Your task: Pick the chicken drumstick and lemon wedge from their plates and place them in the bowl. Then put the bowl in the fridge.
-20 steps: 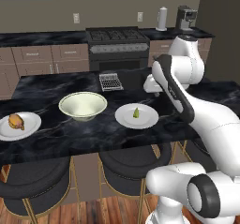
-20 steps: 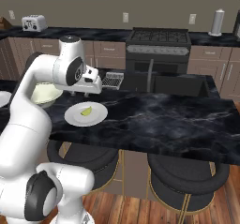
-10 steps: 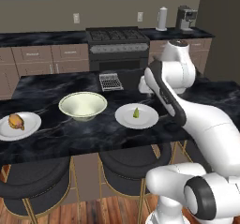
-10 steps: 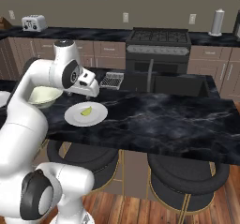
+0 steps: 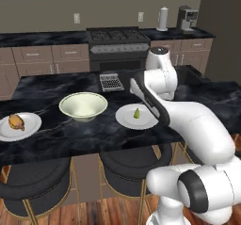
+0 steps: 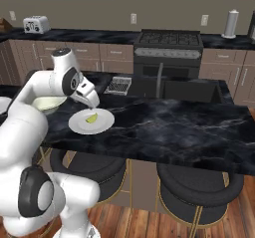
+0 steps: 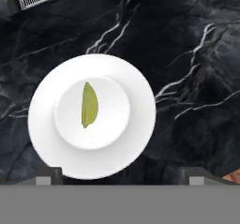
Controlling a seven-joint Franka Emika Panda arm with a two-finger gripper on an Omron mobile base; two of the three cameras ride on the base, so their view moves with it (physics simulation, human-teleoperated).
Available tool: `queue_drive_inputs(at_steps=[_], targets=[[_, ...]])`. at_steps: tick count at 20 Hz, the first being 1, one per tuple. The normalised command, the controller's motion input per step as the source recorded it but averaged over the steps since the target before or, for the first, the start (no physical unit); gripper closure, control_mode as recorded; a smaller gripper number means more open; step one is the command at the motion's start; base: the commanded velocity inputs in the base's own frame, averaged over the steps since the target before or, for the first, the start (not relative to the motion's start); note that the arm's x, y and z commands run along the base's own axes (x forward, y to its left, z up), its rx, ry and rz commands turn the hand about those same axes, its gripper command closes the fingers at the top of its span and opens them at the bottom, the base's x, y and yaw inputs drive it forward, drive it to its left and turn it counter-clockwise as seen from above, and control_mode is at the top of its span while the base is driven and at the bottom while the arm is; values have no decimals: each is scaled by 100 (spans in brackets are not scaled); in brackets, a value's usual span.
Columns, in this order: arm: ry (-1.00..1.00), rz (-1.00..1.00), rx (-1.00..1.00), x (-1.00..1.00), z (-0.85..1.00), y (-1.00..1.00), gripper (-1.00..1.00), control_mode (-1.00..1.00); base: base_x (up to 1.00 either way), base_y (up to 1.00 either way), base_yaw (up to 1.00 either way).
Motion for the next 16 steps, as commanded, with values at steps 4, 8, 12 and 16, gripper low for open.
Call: queue_drive_inputs(at_steps=[4, 8, 12, 16], targets=[[24, -14, 8, 45, -25, 0, -100, -100, 0, 0, 0], [26, -10, 10, 41, -26, 1, -100, -100, 0, 0, 0], [26, -1, 5, 30, -29, 9, -100, -100, 0, 0, 0], [11, 0, 0, 28, -30, 11, -100, -100, 0, 0, 0]])
